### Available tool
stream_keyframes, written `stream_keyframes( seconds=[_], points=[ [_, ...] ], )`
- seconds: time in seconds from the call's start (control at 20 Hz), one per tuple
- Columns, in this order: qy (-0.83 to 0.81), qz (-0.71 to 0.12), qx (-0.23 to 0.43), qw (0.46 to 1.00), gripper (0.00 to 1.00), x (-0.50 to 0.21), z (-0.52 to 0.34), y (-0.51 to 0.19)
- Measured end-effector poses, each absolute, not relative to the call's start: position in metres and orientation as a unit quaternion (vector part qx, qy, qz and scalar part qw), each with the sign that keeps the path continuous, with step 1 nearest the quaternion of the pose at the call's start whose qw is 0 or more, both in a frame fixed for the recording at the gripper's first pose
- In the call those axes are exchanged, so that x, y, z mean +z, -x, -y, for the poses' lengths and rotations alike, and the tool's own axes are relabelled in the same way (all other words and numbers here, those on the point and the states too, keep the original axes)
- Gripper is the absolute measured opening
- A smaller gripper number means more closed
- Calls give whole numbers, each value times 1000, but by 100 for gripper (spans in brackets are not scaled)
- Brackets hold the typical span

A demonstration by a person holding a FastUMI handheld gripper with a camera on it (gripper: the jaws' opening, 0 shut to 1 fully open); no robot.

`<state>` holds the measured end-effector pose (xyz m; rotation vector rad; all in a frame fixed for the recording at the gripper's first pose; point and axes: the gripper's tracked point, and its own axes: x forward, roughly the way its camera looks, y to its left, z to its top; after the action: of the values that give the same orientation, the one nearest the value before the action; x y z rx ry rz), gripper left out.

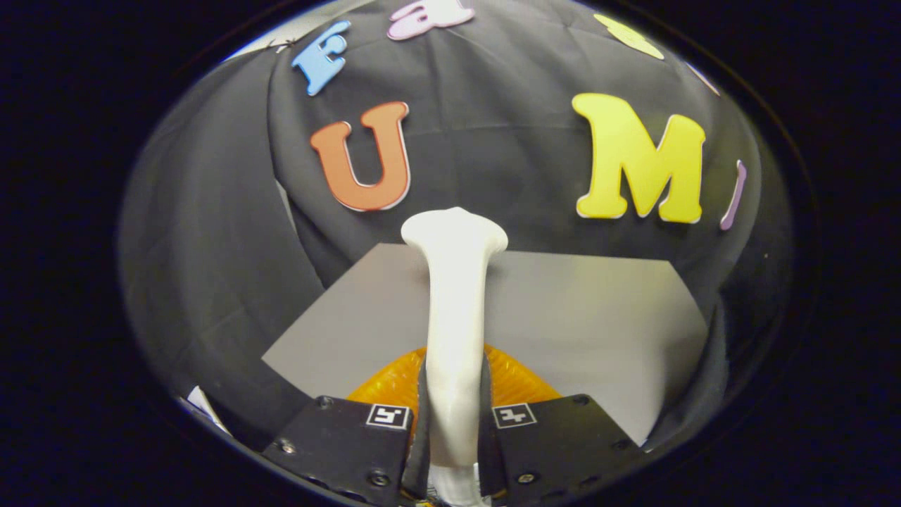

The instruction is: Iron the clothes twice with a garment steamer, once on the left side and once on the right side.

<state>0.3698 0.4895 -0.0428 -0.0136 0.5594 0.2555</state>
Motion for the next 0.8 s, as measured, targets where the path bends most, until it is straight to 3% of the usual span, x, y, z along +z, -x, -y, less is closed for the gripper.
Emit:
stream_keyframes(
  seconds=[0.5, 0.8],
  points=[
    [-42, -154, 154, 975, 30, 97, -412, -272],
    [-35, -67, 103, 992, 30, 167, -303, -210]
  ],
)
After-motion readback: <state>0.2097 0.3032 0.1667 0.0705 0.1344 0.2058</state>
